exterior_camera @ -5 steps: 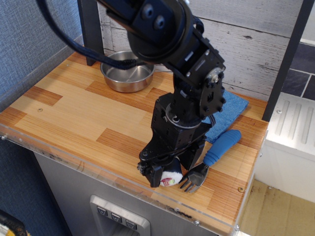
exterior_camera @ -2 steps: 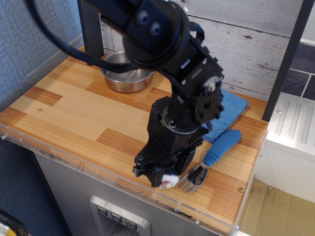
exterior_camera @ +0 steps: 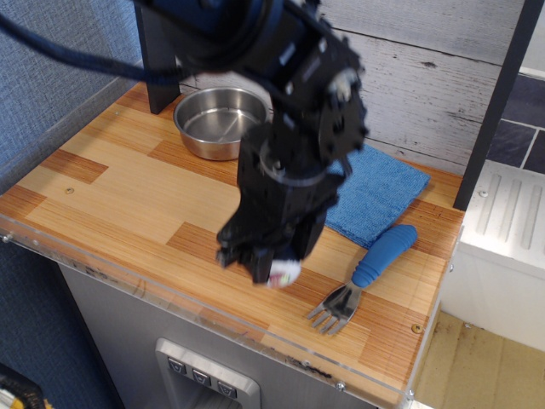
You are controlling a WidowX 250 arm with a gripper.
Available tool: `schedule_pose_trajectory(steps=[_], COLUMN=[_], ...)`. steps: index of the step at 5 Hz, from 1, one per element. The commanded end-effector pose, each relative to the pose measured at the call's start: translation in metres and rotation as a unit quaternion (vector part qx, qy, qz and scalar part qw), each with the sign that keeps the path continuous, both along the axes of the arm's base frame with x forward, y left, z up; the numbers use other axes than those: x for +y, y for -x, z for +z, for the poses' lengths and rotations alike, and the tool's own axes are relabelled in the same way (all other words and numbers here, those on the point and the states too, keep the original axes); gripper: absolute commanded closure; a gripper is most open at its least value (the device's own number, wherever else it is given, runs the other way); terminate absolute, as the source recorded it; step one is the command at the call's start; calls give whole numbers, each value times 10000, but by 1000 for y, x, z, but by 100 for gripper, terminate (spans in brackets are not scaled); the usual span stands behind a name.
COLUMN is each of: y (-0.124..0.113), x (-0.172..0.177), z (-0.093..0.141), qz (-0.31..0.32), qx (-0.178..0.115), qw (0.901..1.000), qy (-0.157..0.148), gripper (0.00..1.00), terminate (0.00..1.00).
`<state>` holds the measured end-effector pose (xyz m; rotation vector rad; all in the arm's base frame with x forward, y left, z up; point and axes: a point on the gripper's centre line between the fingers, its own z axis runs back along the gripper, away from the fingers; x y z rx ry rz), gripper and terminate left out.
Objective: Put the food on the blue rectangle.
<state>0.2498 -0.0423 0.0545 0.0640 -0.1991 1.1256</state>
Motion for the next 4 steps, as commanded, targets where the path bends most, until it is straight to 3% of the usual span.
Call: schedule_pose_trajectory(steps=[1,2,4], y=[-50,-79,-110], x=[-4,-13,-35], z=[38,41,23], qz=[-39,-140,-582], qx=[-575,-712,-686], qw=[9978,9958,9951], qy=[326,559,406], gripper=[100,100,100], terminate=[0,0,0])
